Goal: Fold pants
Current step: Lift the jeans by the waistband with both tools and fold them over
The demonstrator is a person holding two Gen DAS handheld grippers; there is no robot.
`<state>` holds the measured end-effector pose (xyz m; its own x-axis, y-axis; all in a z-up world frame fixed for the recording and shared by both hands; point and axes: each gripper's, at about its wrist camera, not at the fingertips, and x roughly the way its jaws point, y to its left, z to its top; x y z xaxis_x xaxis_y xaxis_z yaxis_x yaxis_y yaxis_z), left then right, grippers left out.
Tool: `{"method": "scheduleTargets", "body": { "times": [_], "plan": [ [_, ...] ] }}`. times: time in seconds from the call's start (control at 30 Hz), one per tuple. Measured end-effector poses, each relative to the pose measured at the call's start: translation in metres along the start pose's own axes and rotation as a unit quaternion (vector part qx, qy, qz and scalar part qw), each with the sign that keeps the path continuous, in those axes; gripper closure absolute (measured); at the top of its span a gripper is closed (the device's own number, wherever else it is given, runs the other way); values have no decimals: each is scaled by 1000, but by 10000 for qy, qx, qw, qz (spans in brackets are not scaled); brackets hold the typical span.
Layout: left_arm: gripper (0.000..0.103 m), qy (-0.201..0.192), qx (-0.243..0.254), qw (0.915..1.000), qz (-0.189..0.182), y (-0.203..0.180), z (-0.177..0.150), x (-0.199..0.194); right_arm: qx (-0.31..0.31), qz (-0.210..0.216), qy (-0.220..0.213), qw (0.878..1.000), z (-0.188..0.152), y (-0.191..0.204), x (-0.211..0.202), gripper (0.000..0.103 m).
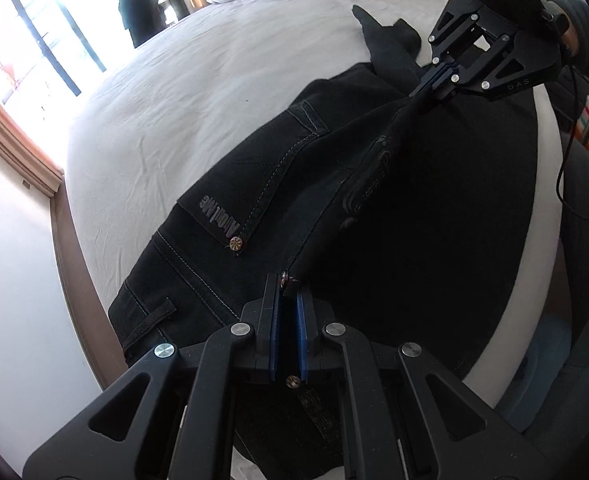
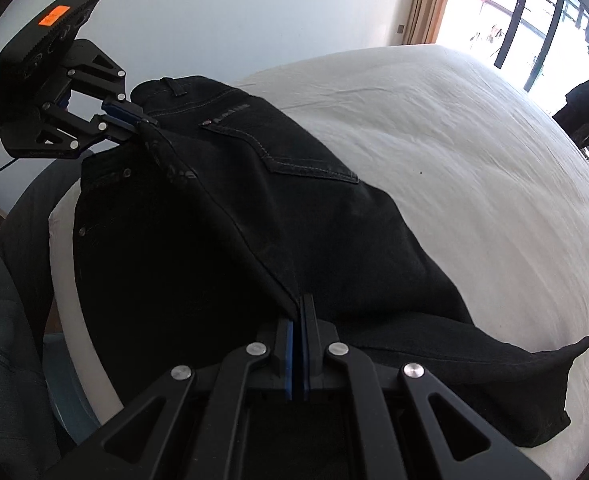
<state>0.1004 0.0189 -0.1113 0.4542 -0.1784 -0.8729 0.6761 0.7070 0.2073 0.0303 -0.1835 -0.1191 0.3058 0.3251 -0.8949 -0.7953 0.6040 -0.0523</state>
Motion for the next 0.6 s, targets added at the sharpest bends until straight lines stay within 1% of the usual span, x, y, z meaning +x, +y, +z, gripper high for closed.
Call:
{"method": "scheduleTargets", "body": {
  "times": [0.2,0.37,0.43,0.5,0.6],
  "plan": [
    [97,197,201,9994,-220,-17,-20,13,-18,0,129,9999,-26,38,7,100],
    [100,449,311,9980,-323,-15,-26,36,-95,-98,268,9995,-42,62,17,100],
    [100,493,321,9976,-371,-15,-32,36,-107,-134,320,9993,-46,68,21,100],
    [101,510,379,9974,-336,-15,-30,41,-165,-143,368,9991,-47,76,24,100],
    [101,503,471,9973,-249,-21,-28,42,-373,-284,474,9978,-46,85,28,100]
  ]
}}
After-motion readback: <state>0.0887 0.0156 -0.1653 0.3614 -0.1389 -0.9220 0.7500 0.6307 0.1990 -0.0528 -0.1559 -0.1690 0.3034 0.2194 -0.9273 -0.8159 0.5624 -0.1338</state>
